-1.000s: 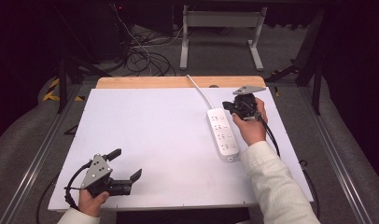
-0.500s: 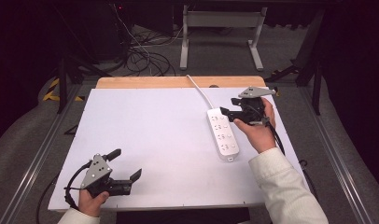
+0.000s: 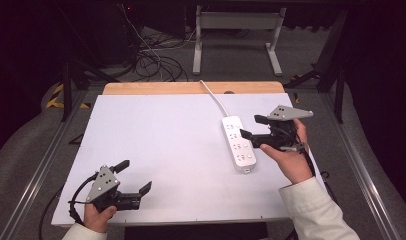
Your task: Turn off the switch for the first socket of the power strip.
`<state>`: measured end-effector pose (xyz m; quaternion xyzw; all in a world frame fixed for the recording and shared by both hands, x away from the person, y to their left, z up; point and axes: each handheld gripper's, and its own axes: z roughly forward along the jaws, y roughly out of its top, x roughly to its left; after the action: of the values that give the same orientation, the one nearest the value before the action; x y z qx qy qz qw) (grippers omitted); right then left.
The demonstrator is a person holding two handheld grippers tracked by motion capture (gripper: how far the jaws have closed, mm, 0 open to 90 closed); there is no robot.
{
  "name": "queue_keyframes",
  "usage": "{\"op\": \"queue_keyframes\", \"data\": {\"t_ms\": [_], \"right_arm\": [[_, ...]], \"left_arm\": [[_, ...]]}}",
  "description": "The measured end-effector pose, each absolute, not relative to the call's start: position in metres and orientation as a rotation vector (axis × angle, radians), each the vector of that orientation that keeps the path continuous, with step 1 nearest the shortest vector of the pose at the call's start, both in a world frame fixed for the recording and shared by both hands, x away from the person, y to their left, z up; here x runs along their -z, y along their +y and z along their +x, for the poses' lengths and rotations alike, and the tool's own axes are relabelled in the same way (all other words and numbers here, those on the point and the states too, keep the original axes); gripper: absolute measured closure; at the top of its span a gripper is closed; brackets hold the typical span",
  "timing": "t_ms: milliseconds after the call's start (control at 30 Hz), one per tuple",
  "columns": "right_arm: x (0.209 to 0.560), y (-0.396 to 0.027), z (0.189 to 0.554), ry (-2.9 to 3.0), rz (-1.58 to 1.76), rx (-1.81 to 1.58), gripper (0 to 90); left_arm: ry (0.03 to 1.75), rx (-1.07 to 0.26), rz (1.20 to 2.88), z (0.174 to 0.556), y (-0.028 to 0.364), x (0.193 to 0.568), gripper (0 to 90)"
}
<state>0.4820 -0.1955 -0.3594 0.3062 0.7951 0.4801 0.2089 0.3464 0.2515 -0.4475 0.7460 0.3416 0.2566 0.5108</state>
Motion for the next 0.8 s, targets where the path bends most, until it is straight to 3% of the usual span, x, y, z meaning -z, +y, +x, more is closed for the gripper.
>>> {"op": "queue_keyframes", "data": {"t_ms": [800], "right_arm": [[0.418,-0.213,0.422,2.282,0.735,-1.482,17.3]], "left_arm": [[0.810,-0.611,1.799,0.345,0.252,0.446,4.5]]}}
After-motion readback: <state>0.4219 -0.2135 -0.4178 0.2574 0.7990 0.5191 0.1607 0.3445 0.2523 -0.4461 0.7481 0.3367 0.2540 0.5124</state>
